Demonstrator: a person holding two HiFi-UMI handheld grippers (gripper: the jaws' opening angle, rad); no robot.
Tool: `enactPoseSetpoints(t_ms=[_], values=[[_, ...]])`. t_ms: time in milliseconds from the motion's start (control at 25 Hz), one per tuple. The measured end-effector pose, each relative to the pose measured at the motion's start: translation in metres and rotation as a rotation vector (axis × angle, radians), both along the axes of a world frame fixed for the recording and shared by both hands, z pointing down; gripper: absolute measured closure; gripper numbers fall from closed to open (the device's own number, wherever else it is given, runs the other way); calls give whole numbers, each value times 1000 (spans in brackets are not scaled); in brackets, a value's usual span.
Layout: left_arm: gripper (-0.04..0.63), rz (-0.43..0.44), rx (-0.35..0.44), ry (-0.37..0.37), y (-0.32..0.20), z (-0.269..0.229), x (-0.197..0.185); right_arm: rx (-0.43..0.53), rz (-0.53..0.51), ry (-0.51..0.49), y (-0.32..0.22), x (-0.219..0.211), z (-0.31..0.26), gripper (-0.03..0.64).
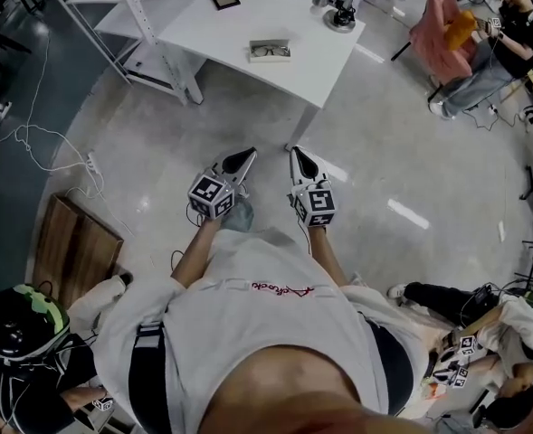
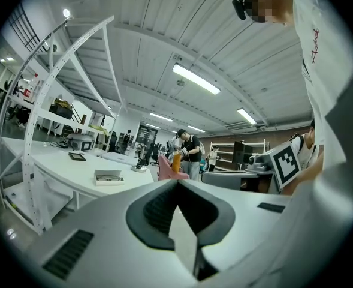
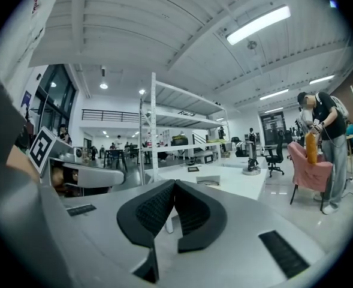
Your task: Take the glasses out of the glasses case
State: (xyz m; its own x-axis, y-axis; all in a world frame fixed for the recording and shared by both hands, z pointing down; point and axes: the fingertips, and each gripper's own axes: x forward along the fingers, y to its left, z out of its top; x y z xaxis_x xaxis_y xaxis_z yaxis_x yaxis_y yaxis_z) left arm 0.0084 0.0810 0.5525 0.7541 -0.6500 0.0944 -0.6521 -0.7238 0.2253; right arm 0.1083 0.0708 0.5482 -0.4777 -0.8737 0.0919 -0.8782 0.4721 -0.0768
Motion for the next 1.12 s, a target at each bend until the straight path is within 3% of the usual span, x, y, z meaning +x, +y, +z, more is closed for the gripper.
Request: enactPoseSetpoints(t_ms=[440,840,1120], values=[[569,53,22,31,-113,-18,0,34,43,25,-111,-8,-21,591],[569,78,25,42,-205,-24,-34,32,98,44,-200,-35,-25,591],[569,87,4,44,-240,-13,-61,13,110,52,-236,-59,-15,591]])
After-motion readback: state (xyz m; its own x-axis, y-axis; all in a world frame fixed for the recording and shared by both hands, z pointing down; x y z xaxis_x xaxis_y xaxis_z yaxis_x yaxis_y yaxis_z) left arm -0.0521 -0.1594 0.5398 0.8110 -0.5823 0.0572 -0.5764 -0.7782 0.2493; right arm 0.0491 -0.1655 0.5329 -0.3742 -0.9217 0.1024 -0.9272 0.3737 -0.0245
